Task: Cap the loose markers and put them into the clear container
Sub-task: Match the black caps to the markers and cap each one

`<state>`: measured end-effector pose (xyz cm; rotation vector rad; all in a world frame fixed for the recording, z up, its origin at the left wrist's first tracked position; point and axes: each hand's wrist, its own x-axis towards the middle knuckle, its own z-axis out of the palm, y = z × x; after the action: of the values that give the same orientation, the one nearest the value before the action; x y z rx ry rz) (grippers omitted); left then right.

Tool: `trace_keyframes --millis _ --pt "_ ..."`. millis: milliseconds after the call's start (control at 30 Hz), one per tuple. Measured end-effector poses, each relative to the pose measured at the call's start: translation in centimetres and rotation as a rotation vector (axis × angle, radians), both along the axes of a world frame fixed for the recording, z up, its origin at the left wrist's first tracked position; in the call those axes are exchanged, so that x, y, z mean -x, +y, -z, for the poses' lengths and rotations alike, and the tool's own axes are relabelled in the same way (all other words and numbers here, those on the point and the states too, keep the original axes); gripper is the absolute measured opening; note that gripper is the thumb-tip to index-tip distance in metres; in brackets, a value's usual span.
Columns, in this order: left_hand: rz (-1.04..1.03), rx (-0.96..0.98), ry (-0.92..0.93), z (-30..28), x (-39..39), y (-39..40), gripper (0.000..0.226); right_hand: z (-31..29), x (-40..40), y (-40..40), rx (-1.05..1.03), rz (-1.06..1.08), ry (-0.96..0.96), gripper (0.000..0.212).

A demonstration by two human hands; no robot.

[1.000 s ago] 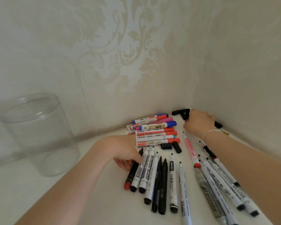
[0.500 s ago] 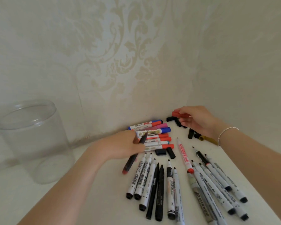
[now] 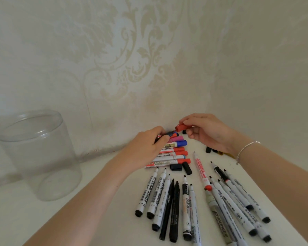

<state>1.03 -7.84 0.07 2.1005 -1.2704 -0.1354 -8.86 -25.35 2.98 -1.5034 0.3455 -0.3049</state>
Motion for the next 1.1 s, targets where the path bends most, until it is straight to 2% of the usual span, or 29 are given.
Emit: trace_keyframes --millis 200,300,433,533,600,767,867,1000,1100 --pt "0.008 0.021 -0.011 0.3 -0.1 -0.3 0.025 0.3 -0.5 1.2 0.057 -0.094 0.043 0.016" --pt "-0.008 0.019 -0.030 0.6 -0.1 -0.3 0.027 0.0 -0.7 2.0 0.152 -0.115 0.068 0.017" --pt "-0.011 0.038 -0.029 1.1 0.4 -0.4 0.028 -0.1 -1.2 3.0 0.540 0.016 0.209 0.037" --pt "-0.046 0.075 -0.039 1.2 0.9 -0.8 0.037 0.3 -1.7 3.8 0.766 0.128 0.234 0.037" --pt "-0.068 0.121 -0.043 1.0 1.0 -1.0 0.038 0.3 -1.9 4.2 0.841 0.165 0.203 0.038" --pt "-0.039 0.167 -0.171 -0.2 0.5 -1.0 0.032 -1.1 -1.5 4.3 0.925 0.166 0.180 0.037" --pt "-0.023 0.087 -0.296 -0.7 -0.3 -1.6 0.030 -1.1 -1.3 3.6 0.899 0.166 0.220 0.036" --pt "-0.030 -0.057 -0.385 0.0 -2.7 -3.1 0.033 0.4 -0.6 1.7 0.773 0.216 0.384 0.028" --pt "-0.060 -0.101 -0.367 1.2 -4.4 -3.8 0.033 2.4 0.3 0.1 0.850 0.189 0.566 0.018"
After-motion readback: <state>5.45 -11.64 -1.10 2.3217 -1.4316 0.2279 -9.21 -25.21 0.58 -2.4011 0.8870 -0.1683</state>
